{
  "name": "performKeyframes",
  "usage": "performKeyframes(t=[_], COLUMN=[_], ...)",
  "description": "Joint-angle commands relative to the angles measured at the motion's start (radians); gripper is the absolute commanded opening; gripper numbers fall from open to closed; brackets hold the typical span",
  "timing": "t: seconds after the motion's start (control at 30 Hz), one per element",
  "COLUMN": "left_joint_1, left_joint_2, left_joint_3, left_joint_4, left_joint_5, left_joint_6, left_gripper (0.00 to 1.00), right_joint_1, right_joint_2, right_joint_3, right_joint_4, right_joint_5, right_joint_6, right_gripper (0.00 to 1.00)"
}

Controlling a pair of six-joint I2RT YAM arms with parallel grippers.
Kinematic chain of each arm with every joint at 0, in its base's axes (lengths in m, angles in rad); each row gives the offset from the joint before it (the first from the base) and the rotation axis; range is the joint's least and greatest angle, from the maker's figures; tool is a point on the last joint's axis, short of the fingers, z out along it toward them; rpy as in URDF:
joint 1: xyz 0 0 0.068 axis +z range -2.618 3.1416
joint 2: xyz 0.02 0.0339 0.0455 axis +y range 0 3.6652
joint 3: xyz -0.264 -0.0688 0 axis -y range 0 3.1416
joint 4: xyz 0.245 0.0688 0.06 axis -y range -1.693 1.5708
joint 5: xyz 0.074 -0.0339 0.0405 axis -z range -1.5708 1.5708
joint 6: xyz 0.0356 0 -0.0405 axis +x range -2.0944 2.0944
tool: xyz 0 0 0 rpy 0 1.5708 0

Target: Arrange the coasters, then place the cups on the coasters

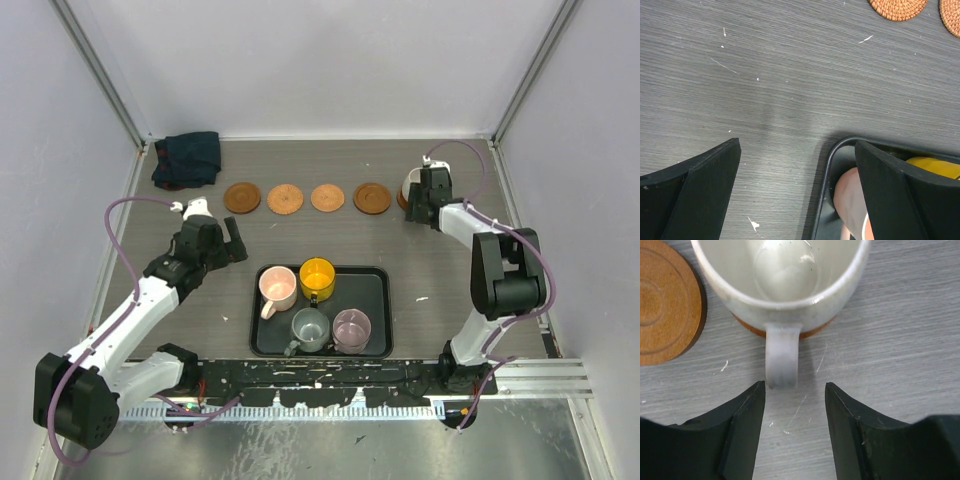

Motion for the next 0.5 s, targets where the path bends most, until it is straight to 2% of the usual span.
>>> performKeyframes(t=[0.0, 0.2, 0.47], left_joint_1=[0.005, 0.005, 0.004], left_joint_2=[-0.018, -0.042, -0.054], left_joint_3=[-0.001, -0.007, -0.008], left_joint_4=[0.045, 0.039, 0.037], left_joint_5=[0.004, 0.008, 0.041], left_joint_6=[-0.011, -0.012, 0.001], left_gripper=[0.98, 0.98, 0.98], right_joint_1=[0.003, 0.056, 0.342], right_joint_2=[-0.128, -0.314, -0.564], right_joint_3=[-0.031, -0.116, -0.175], right_joint_4=[0.029, -0.018, -0.209], right_joint_5=[-0.005, -0.020, 0.065], right_joint_6=[0.034, 0.103, 0.222], right_gripper=[0.57, 0.66, 0.68])
